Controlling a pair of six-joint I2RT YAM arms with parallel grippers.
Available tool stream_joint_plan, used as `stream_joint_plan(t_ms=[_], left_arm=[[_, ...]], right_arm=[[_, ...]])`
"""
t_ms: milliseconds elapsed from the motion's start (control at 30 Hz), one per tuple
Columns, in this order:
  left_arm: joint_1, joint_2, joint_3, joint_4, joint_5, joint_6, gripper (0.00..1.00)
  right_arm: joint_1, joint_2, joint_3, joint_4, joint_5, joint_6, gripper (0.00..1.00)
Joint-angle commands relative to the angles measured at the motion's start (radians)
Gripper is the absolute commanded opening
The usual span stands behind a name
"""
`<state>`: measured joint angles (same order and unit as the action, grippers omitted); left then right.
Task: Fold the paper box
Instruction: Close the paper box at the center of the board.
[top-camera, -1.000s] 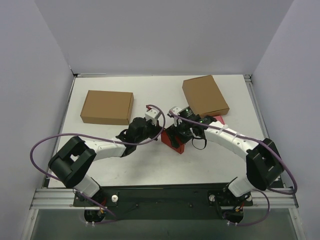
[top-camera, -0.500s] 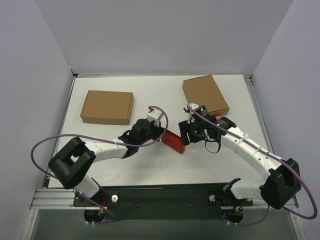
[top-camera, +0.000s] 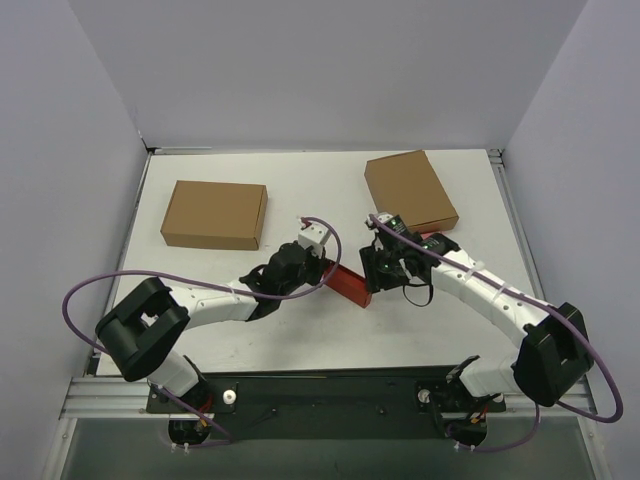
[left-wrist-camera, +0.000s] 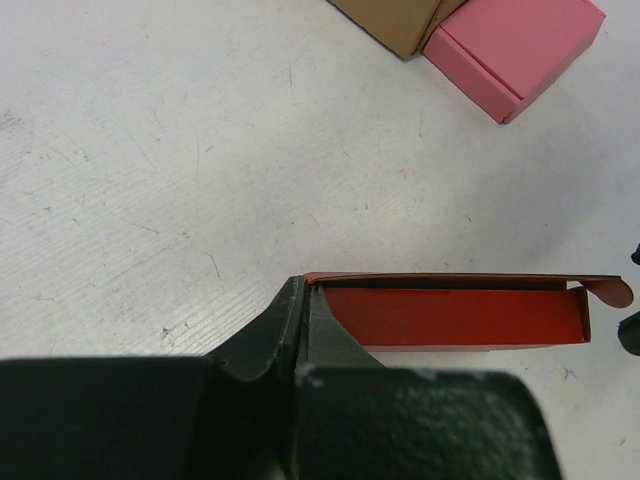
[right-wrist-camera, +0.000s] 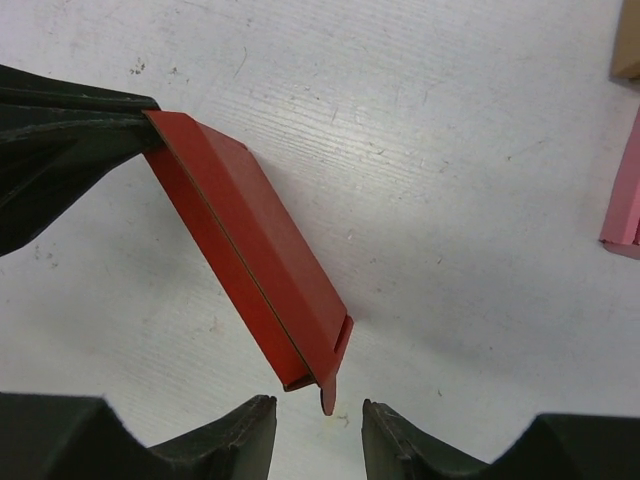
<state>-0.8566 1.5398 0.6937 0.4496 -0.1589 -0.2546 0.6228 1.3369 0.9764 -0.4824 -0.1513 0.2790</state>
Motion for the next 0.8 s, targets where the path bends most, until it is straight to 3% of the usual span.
stream_joint_plan(t_ms=[0,167,333,767], left_arm=[[-0.021,0.042,-0.033,-0.247,0.004,-0.012,0.0],[-0.029,0.04,-0.026,-0.265,-0.002,-0.009,0.0],[-0.029,0.026,-0.022,-0.288,-0.016,0.006,0.0],[-0.029,0.046,0.001,-0.299,-0.007,0.017,0.0]], right_arm=[[0.008,0.007,-0.024,-0.012,0.065,0.019,0.4],[0.011,0.047,-0.019,0.008,0.047,0.023,0.28],[0.031,0.05,-0.012,0.022,0.053,0.025,0.24],[0.032,0.045,0.018,-0.005,0.096,0.037,0.26]])
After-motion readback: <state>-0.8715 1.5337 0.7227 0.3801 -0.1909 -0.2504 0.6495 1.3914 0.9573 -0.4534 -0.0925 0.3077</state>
